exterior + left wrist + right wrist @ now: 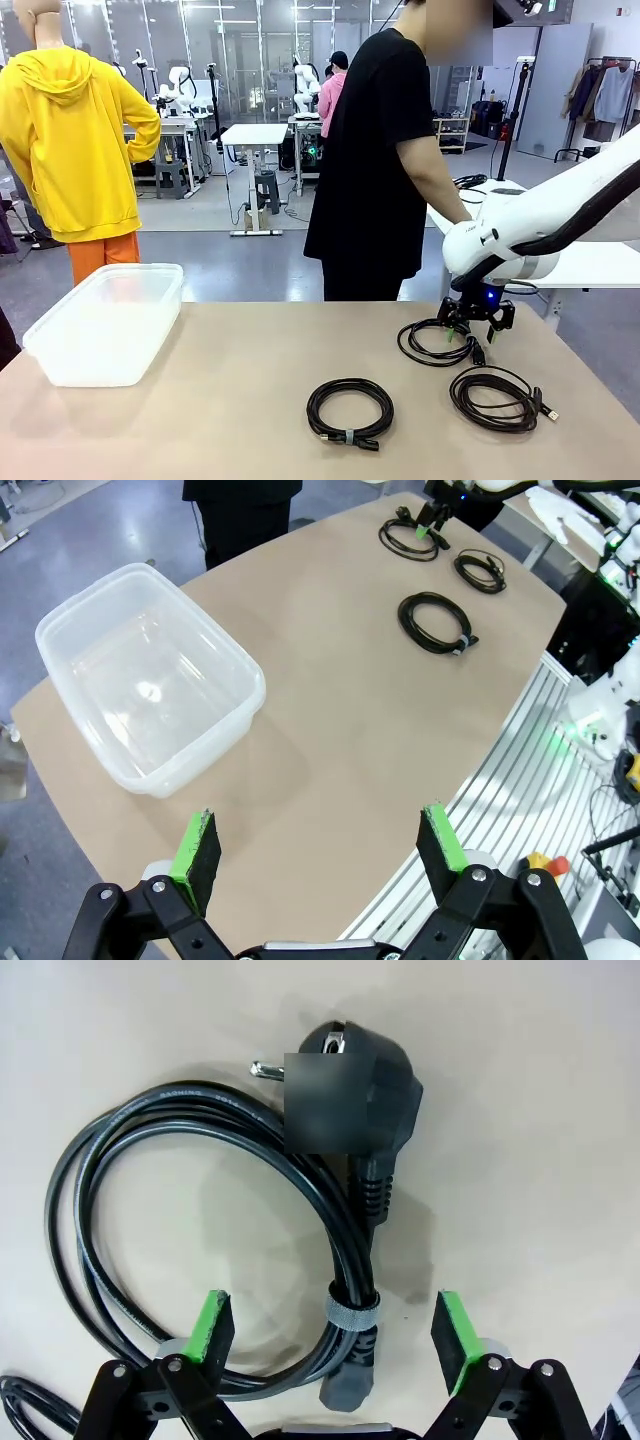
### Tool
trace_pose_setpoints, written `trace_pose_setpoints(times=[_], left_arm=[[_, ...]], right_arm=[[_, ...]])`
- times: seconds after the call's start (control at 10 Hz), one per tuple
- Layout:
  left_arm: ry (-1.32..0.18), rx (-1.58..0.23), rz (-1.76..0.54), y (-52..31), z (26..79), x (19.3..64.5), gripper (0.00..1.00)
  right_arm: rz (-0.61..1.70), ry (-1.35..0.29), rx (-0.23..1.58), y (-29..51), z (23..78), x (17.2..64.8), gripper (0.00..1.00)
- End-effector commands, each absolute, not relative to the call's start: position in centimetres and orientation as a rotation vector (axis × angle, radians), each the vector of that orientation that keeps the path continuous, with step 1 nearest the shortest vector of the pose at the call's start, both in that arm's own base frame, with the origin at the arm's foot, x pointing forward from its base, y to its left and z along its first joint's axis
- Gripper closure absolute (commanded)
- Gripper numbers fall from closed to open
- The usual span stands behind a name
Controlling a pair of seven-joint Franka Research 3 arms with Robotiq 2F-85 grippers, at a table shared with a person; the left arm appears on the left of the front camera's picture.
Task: Organize and store the cables.
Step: Place the Power Cable into the Organizing box.
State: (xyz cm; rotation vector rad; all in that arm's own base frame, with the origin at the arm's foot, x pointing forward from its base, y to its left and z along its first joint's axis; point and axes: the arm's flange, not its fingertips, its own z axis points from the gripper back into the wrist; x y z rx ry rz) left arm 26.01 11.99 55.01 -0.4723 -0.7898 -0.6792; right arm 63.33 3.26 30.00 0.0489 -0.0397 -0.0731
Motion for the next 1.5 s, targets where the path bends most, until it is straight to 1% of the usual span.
trace_pose_setpoints(times=[0.0, 0.1, 0.2, 0.3, 0.4, 0.5, 0.6, 1.1, 1.2, 1.3, 1.4], left_arm=[[-0.795, -0.476, -0.693, 12.0, 55.1, 26.0, 0.0], [-0.795, -0.476, -0.693, 12.0, 55.1, 26.0, 0.0], [-0.795, -0.476, -0.693, 12.0, 55.1, 26.0, 0.0], [-0.795, -0.476, -0.693, 12.0, 55.1, 26.0, 0.0], [-0.795, -0.476, -0.693, 12.0, 55.1, 26.0, 0.0], [-0.795, -0.476, -0.693, 12.0, 55.1, 26.0, 0.0], [-0.795, -0.476, -0.693, 12.0, 55.1, 26.0, 0.0], [-0.795, -0.476, -0.693, 12.0, 55.1, 26.0, 0.0], [-0.795, -0.476, -0.693, 12.0, 55.1, 26.0, 0.0], [-0.795, -0.476, -0.693, 12.0, 55.1, 26.0, 0.0], [-0.795, -0.476, -0.693, 12.0, 55.1, 26.0, 0.0]], right_arm=[[-0.114, -0.021, 0.011, 3.8, 30.3, 64.1, 0.0], [-0.122, -0.019, 0.016, 3.7, 30.2, 64.2, 0.07], [-0.123, -0.016, 0.018, 3.5, 30.1, 64.2, 0.53], [-0.128, -0.013, 0.022, 3.3, 30.3, 64.3, 0.66], [-0.129, -0.008, 0.013, 3.3, 30.4, 64.3, 1.0], [-0.132, -0.008, 0.006, 3.2, 30.5, 64.5, 0.66], [-0.137, 0.003, 0.003, 3.2, 30.5, 64.8, 1.0], [-0.133, 0.001, 0.029, 2.3, 30.3, 65.4, 1.0], [-0.128, -0.005, 0.031, 2.4, 30.9, 65.3, 1.0], [-0.1, -0.026, 0.011, 2.7, 32.8, 64.8, 1.0], [-0.092, -0.014, 0.004, 2.9, 35.4, 64.0, 1.0]])
